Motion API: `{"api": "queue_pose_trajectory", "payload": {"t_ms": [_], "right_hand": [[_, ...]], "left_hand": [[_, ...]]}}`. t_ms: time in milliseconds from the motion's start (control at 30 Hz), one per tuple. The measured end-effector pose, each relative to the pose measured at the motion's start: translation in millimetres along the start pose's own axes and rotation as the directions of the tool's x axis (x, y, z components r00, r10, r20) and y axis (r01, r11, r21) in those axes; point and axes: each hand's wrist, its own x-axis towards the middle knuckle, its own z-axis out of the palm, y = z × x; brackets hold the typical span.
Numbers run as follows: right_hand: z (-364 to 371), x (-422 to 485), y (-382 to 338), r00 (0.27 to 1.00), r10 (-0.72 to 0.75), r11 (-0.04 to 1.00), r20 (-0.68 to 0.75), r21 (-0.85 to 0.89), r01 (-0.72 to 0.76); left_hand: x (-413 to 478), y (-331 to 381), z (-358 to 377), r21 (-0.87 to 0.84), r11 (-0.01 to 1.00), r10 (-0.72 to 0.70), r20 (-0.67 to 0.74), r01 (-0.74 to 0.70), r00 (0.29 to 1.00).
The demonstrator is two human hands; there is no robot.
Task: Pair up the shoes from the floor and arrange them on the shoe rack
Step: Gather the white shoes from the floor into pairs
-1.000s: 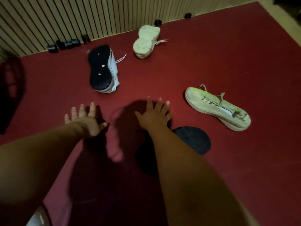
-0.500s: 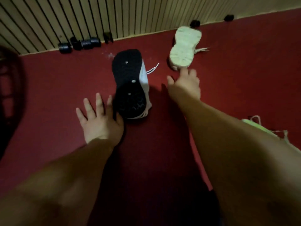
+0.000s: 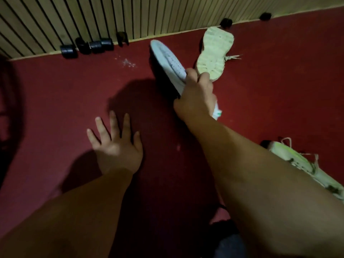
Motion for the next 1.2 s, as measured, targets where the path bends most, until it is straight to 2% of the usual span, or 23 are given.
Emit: {"api": "queue_pose_trajectory", "payload": {"t_ms": [33,67,133,167,200,300,367,433,533,633,800,900,1000,1067,1133,1200], "right_hand": [[-6,-4,8,0.996,-0.075,0.993,-0.042,-0.097,0.071],[-8,-10,15,0.991,-0.134,0.979,-0.004,-0.153,0.132],[-5,-23,23,0.952,-0.221,0.945,0.213,-0.194,0.263],[-3,-30,26,0.925,-0.257,0.93,0.28,-0.189,0.316],[-2,-36,28,0.918,-0.281,0.927,0.278,-0.168,0.335],[-8,-41,33,0.967,-0.189,0.964,0.169,-0.157,0.216],[-13,-32,40,0.962,-0.026,0.971,0.27,-0.222,0.089],[-17,-17,45,0.92,0.08,0.961,0.383,-0.274,0.03],[-13,7,40,0.875,0.059,0.946,0.48,-0.306,0.104],[0,22,20,0.823,0.017,0.969,0.568,-0.212,0.126],[7,11,18,0.897,0.029,0.973,0.441,-0.22,0.076],[2,-21,32,0.876,0.052,0.986,0.48,-0.166,0.033],[-3,-60,51,0.854,0.106,0.982,0.509,-0.187,-0.01],[3,-79,61,0.866,0.116,0.973,0.486,-0.229,-0.001],[13,-84,64,0.889,0.105,0.964,0.446,-0.265,0.018],[23,-82,63,0.909,0.115,0.959,0.401,-0.284,0.004]], "left_hand": [[0,0,0,-0.005,1.0,0.006,-0.005,-0.006,1.0],[-1,1,-2,-0.005,1.0,0.006,-0.013,-0.006,1.0],[-2,2,-5,-0.001,1.0,-0.006,0.009,0.006,1.0],[-2,2,-7,0.009,1.0,-0.018,0.036,0.017,0.999],[-2,2,-9,0.018,1.0,-0.026,0.056,0.025,0.998],[-2,2,-12,0.001,1.0,-0.029,0.079,0.029,0.996],[-1,2,-12,0.009,0.999,-0.043,0.099,0.042,0.994],[0,3,-13,0.007,0.999,-0.051,0.12,0.05,0.991],[1,1,-13,0.016,0.998,-0.06,0.123,0.058,0.991],[0,0,-12,0.022,0.998,-0.063,0.088,0.062,0.994],[-2,4,-12,0.039,0.998,-0.045,0.118,0.041,0.992],[-2,2,-14,0.067,0.996,-0.06,0.087,0.054,0.994],[-4,0,-19,0.077,0.996,-0.059,0.164,0.047,0.985],[-1,-2,-22,0.041,0.999,-0.043,0.184,0.036,0.982],[4,-11,-27,0.014,1.0,0.008,0.236,-0.012,0.972],[0,-27,-40,-0.054,0.995,0.1,0.352,-0.087,0.931]]}}
